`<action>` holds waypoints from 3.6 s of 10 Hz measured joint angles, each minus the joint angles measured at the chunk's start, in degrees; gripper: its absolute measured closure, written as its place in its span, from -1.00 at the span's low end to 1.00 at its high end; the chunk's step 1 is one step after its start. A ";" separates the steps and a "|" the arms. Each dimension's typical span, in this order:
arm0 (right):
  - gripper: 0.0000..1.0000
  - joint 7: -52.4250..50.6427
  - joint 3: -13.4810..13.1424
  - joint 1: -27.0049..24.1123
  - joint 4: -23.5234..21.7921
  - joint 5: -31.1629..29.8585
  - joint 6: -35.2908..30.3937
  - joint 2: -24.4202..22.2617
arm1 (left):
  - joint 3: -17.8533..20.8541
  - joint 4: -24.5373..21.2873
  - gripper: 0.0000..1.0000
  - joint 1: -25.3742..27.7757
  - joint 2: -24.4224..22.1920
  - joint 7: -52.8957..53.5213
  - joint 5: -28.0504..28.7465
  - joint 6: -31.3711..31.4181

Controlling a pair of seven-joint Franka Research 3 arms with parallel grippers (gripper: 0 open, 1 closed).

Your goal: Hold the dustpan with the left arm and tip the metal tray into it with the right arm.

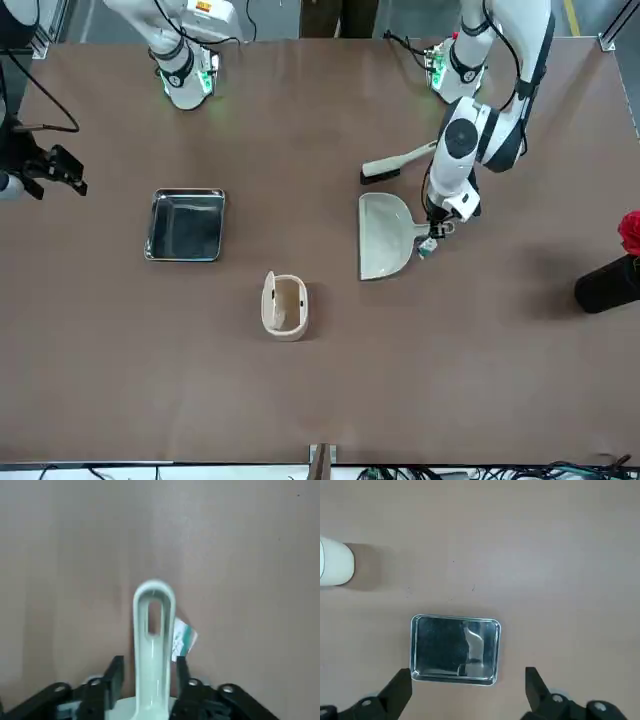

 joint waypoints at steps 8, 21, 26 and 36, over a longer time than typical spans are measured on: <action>-1.00 0.00 -0.03 0.00 0.00 0.00 0.05 -0.02 | -0.11 22.28 -1.00 0.09 -0.96 8.53 -0.02 -26.86; -1.00 0.00 0.04 0.08 0.07 0.00 0.30 -0.48 | -7.95 43.07 -1.00 22.61 -1.05 68.97 -9.34 -47.81; -1.00 -0.01 0.00 0.08 0.13 0.00 0.62 -0.56 | -10.45 48.96 -1.00 23.74 -5.41 105.46 -9.58 -60.67; -1.00 -0.01 -0.08 0.07 0.13 0.00 0.63 -0.60 | -10.55 48.79 -1.00 25.25 -8.63 115.72 -9.60 -61.91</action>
